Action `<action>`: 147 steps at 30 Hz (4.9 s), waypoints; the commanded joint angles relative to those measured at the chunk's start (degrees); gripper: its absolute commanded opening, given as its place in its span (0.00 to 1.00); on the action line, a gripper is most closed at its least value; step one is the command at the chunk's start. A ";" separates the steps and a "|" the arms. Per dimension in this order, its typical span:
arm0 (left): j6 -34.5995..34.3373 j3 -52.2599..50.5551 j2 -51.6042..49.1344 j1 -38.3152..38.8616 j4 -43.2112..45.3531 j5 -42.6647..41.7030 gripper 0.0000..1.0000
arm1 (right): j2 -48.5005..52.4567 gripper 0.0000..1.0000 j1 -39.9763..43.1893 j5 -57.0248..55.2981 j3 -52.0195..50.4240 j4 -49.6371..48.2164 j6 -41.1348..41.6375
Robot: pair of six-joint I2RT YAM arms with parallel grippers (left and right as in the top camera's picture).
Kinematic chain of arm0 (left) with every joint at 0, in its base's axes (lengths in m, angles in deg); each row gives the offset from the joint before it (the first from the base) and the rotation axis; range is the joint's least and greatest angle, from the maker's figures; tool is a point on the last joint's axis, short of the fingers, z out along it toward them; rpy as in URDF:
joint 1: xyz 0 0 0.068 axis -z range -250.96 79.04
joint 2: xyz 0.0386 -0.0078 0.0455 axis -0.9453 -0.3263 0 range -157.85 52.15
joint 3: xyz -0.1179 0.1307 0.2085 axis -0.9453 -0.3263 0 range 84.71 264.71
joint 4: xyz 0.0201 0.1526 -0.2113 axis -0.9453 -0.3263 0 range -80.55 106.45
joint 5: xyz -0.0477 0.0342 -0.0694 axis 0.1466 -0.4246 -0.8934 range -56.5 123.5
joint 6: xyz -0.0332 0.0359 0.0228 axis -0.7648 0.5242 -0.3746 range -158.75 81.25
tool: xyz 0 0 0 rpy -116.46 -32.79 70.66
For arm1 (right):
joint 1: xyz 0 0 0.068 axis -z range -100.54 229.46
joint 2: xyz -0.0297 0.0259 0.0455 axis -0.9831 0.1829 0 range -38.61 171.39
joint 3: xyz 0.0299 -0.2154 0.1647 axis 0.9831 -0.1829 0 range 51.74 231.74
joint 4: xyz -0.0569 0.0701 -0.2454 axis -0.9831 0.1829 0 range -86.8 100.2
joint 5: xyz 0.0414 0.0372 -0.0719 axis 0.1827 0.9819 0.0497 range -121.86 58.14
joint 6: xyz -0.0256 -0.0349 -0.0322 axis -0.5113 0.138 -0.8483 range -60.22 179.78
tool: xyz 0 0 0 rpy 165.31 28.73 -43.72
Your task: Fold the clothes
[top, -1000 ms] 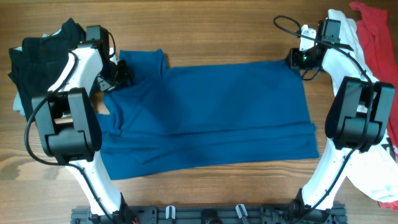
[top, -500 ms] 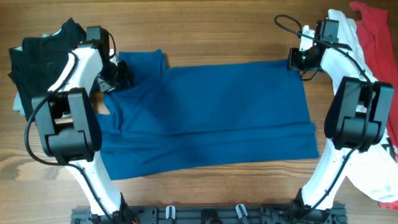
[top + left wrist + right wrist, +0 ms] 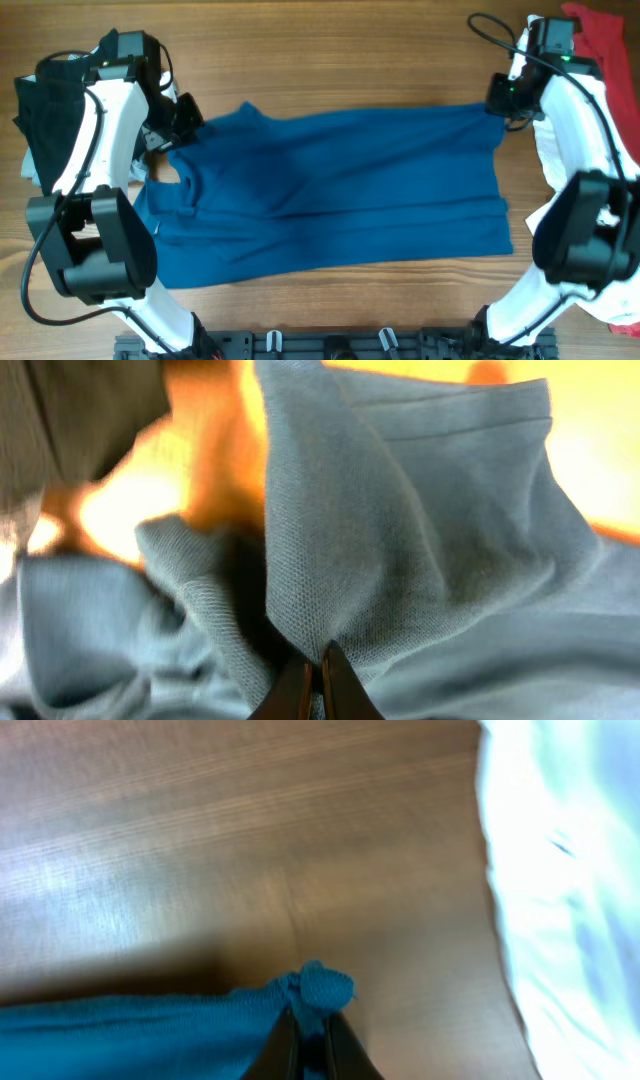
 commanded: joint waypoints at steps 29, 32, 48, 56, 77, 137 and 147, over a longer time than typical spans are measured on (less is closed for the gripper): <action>-6.01 -19.76 20.06 -12.61 -15.21 8.31 0.04 | -5.38 0.04 4.52 -0.42 -11.69 26.34 5.09; -6.03 -20.13 21.73 -12.61 -16.17 8.50 0.04 | -5.38 0.04 4.52 -0.42 -12.48 26.10 5.16; -7.82 -20.15 25.83 -12.52 -19.82 8.70 0.04 | -5.42 0.04 4.52 -0.42 -12.48 25.68 5.27; -7.58 -22.36 26.69 -12.50 -18.93 4.92 0.04 | -5.42 0.04 4.52 -0.44 -12.48 25.42 5.27; -14.12 -28.00 26.69 -12.59 -12.48 5.31 0.04 | -5.42 0.04 4.52 -2.67 -12.48 26.60 6.19; -13.88 -28.02 25.51 -2.47 -6.49 -2.75 0.58 | -5.07 0.65 5.77 10.12 -34.75 -0.66 6.10; -13.86 -28.02 25.51 -2.47 -5.35 -2.73 0.58 | -5.09 0.04 6.05 10.08 -34.58 -9.66 11.85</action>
